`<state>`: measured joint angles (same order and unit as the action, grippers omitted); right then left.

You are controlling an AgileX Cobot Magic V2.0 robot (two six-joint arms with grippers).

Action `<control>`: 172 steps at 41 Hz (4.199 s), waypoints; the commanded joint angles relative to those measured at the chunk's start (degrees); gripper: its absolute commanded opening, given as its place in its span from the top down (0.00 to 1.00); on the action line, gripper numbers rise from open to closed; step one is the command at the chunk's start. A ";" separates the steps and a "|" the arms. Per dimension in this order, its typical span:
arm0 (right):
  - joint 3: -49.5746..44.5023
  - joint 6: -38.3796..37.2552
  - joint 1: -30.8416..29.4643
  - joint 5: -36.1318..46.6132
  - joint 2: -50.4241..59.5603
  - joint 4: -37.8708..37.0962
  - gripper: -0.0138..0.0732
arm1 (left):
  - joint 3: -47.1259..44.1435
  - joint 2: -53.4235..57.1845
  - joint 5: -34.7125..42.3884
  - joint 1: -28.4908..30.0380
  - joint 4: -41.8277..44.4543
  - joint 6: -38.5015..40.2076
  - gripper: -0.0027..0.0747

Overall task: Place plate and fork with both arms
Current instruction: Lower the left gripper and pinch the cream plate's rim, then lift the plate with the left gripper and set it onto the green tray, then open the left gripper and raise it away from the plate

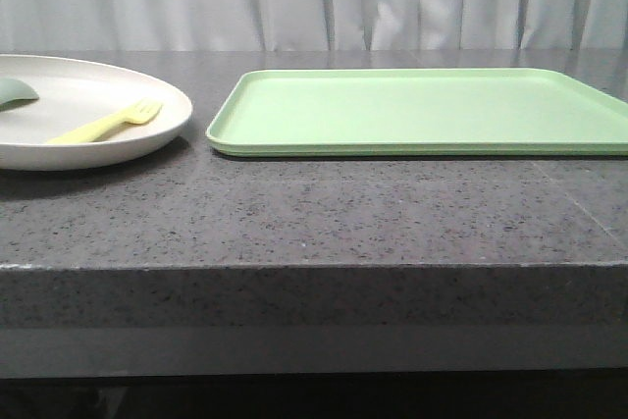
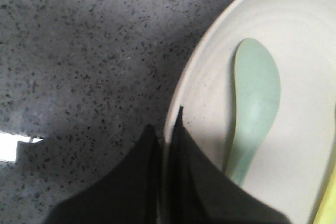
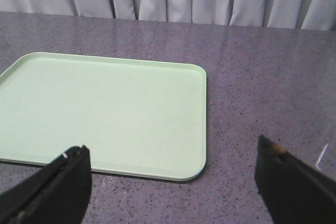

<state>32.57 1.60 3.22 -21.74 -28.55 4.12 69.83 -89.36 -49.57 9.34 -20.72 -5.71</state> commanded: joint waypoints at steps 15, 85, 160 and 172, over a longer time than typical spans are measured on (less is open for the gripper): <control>1.72 0.24 -0.15 4.34 -0.55 -0.31 0.09 | 2.16 2.16 3.33 0.03 -10.38 -0.81 0.99; 1.72 0.24 1.34 4.77 -0.55 -0.31 0.09 | 44.13 -32.08 5.48 -33.94 -13.95 13.70 0.99; 1.72 0.24 1.67 4.82 -0.55 -0.31 0.09 | 56.78 -24.45 -23.29 -31.79 9.67 10.04 0.99; 1.72 0.24 1.67 4.82 -0.55 -0.31 0.09 | 41.54 -12.06 -16.27 -27.30 19.60 10.62 0.99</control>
<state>32.57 1.60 4.85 -21.64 -28.55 4.12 113.57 -108.16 -70.68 -19.66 -1.86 4.48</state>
